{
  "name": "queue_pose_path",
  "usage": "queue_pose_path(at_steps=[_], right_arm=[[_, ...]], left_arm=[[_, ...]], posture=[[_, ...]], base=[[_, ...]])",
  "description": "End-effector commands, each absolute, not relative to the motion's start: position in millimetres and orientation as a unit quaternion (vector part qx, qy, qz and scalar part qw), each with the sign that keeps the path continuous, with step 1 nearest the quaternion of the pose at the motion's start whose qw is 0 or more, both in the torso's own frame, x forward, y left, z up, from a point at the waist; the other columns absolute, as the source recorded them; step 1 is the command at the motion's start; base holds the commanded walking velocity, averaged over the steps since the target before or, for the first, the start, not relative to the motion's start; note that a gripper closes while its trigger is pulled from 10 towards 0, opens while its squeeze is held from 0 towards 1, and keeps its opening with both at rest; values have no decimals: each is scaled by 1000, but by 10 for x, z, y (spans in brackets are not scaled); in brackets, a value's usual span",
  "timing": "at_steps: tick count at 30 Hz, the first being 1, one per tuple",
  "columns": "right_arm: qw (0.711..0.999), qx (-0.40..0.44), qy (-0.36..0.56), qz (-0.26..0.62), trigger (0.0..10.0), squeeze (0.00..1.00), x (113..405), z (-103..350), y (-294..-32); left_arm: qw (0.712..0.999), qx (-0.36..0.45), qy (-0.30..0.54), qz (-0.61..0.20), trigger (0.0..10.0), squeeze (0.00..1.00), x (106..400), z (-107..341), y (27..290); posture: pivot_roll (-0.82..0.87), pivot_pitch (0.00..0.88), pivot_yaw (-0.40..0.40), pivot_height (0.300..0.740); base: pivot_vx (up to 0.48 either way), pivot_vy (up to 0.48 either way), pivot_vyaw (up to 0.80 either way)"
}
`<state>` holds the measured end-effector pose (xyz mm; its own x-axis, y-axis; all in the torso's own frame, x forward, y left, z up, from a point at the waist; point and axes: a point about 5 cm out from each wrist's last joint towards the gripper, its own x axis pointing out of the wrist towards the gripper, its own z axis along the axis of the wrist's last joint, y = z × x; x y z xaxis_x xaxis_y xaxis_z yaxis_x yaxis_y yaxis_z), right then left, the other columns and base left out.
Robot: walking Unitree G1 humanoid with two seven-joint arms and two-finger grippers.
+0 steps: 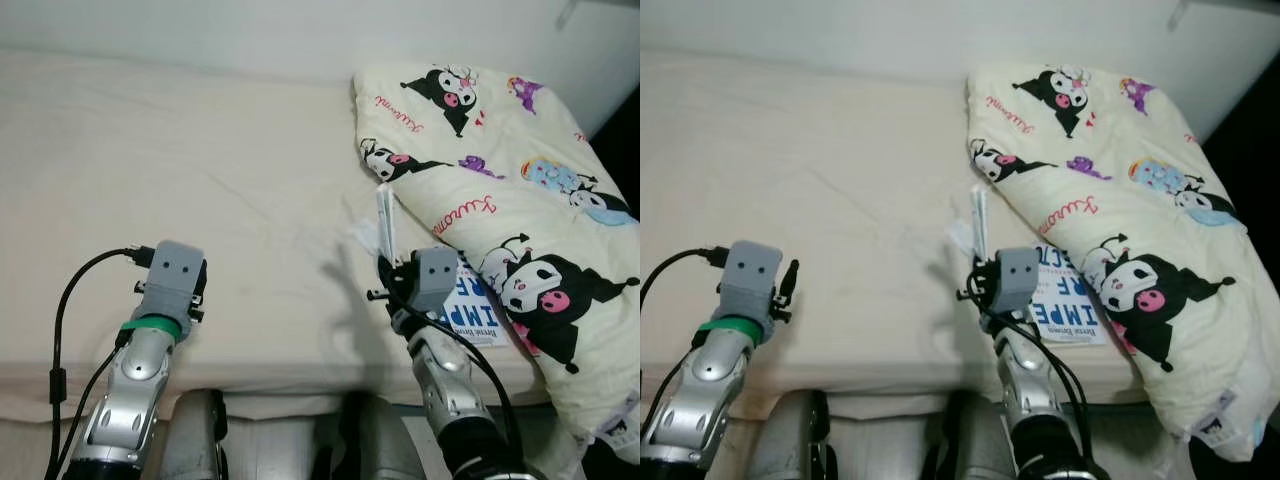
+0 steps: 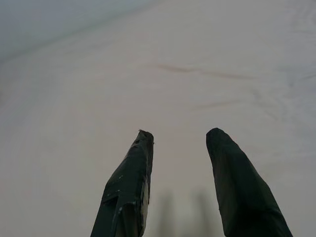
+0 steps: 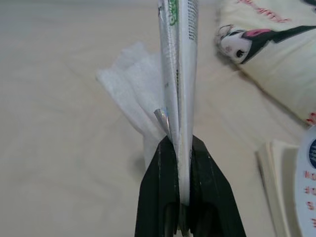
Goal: Clean up the room
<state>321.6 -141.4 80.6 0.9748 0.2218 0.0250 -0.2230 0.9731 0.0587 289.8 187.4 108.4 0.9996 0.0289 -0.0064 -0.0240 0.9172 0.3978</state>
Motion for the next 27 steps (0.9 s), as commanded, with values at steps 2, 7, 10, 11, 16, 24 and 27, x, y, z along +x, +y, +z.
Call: queue_pose_path(at_steps=[2, 7, 10, 11, 16, 24, 27], right_arm=[[993, 21, 0, 118, 10000, 0, 3181, 798, -1420], [993, 34, -29, 108, 10000, 0, 3225, 913, -1337], [993, 39, -44, 107, 10000, 0, 3256, 962, -1319], [992, 39, -49, 107, 10000, 0, 3262, 972, -1323], [994, 41, -48, 90, 10000, 0, 3283, 981, -1376], [995, 40, -42, 82, 10000, 0, 3261, 990, -1440], [995, 40, -42, 79, 10000, 0, 3259, 989, -1445]], left_arm=[[974, 227, -1, 5, 10000, 0, 2864, 1005, 1842], [975, 223, -21, -4, 10000, 0, 2936, 1059, 1778], [980, 198, -29, -7, 10000, 0, 2996, 1149, 1743], [981, 189, -36, -9, 10000, 0, 3036, 1192, 1726], [985, 161, -62, -11, 10000, 0, 3139, 1325, 1662], [983, 164, -82, -16, 10000, 0, 3164, 1364, 1608], [983, 164, -83, -18, 10000, 0, 3168, 1362, 1599]], posture=[[60, 0, -75, 606], [63, 0, -68, 606], [64, 0, -64, 606], [65, 0, -59, 606], [63, 0, -57, 621], [61, 0, -53, 646], [61, 0, -51, 656]], base=[[0, 0, 0], [0, 0, 0], [0, 0, 0], [0, 0, 0], [0, 0, 0], [0, 0, 0], [0, 0, 0]])
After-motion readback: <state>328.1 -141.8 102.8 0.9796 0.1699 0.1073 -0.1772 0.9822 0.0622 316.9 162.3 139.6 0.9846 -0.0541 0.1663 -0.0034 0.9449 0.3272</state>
